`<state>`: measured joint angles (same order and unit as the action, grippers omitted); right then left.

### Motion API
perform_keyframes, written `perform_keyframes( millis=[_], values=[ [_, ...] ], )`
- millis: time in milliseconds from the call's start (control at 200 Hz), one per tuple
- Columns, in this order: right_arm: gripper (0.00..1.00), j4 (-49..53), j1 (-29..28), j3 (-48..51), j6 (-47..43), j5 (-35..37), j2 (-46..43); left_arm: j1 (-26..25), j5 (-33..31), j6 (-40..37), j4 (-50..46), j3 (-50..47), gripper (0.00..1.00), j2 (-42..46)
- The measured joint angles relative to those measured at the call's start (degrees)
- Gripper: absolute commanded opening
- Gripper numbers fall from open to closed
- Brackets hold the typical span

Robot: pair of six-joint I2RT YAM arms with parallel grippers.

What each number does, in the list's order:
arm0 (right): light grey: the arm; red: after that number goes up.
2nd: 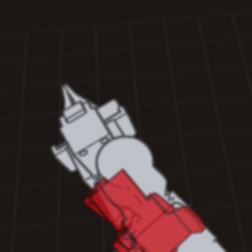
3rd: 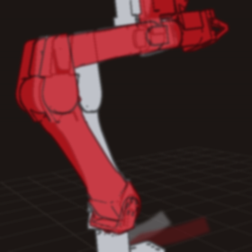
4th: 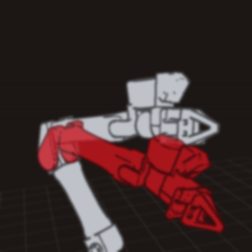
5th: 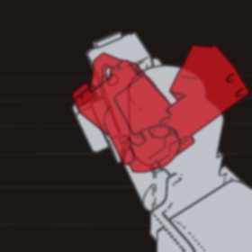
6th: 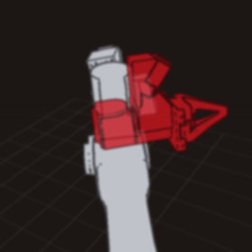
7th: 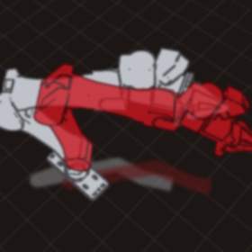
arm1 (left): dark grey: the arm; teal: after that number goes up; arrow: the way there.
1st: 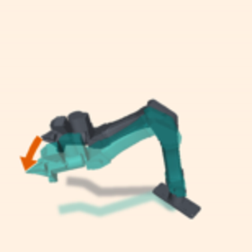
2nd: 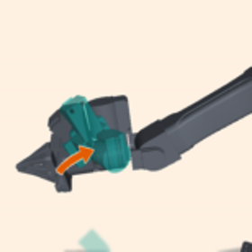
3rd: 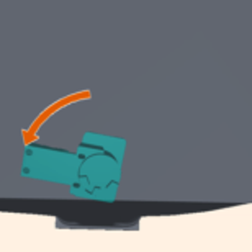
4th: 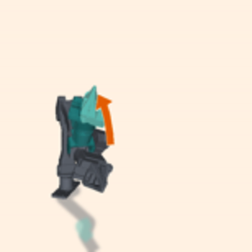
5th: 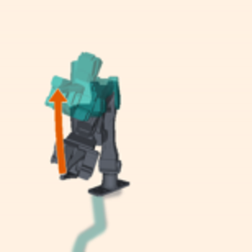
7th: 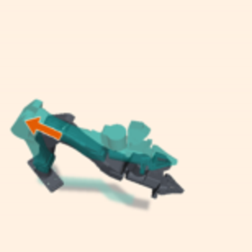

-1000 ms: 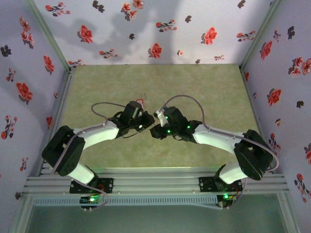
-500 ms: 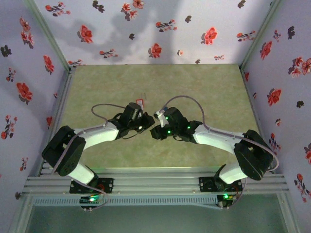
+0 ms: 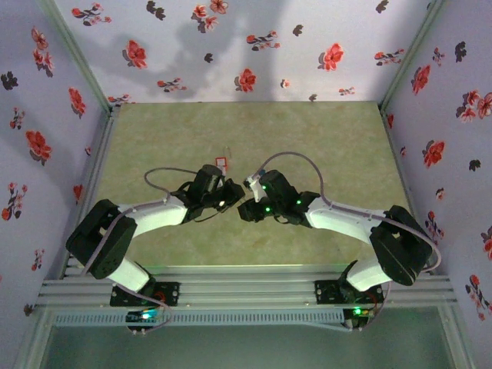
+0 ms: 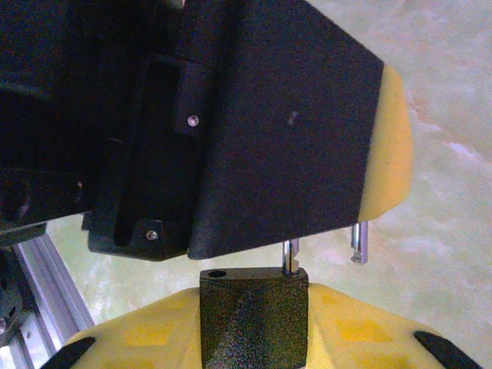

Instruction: Lock with the key

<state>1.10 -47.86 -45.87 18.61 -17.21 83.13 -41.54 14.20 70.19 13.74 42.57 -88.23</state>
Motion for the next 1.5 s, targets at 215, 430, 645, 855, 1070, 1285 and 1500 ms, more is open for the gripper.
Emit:
perform_keyframes(
  millis=[215, 430, 645, 855, 1070, 1285, 1500],
  values=[
    [0.42, -0.04, 0.11, 0.0, -0.02, 0.02, 0.0, 0.35, 0.0, 0.02, -0.04, -0.09, 0.0, 0.0],
    [0.45, -0.02, 0.37, 0.0, -0.02, 0.04, -0.26, 1.07, -0.02, 0.02, -0.92, -0.55, 0.0, 0.0],
    [0.49, -0.02, 0.5, 0.0, -0.02, 0.07, -0.72, 1.44, -0.02, 0.02, -0.92, -0.66, 0.0, 0.0],
    [0.5, -0.22, 0.63, 0.26, -0.02, 0.44, -0.76, 1.81, -0.04, -0.04, -1.51, -1.09, 0.0, 0.61],
    [0.5, -0.5, 0.63, 1.97, -0.15, 0.59, -2.27, 1.81, -0.04, -0.17, -2.51, -1.11, 0.0, 1.22],
    [0.49, -1.31, 0.63, 2.54, -0.22, 0.94, -3.15, 1.81, -0.04, -0.22, -3.08, -1.09, 0.0, 1.27],
    [0.47, -1.75, 0.61, 2.54, -0.2, 0.92, -2.99, 1.79, -0.02, -0.24, -4.7, -0.94, 0.0, 1.57]
  ],
)
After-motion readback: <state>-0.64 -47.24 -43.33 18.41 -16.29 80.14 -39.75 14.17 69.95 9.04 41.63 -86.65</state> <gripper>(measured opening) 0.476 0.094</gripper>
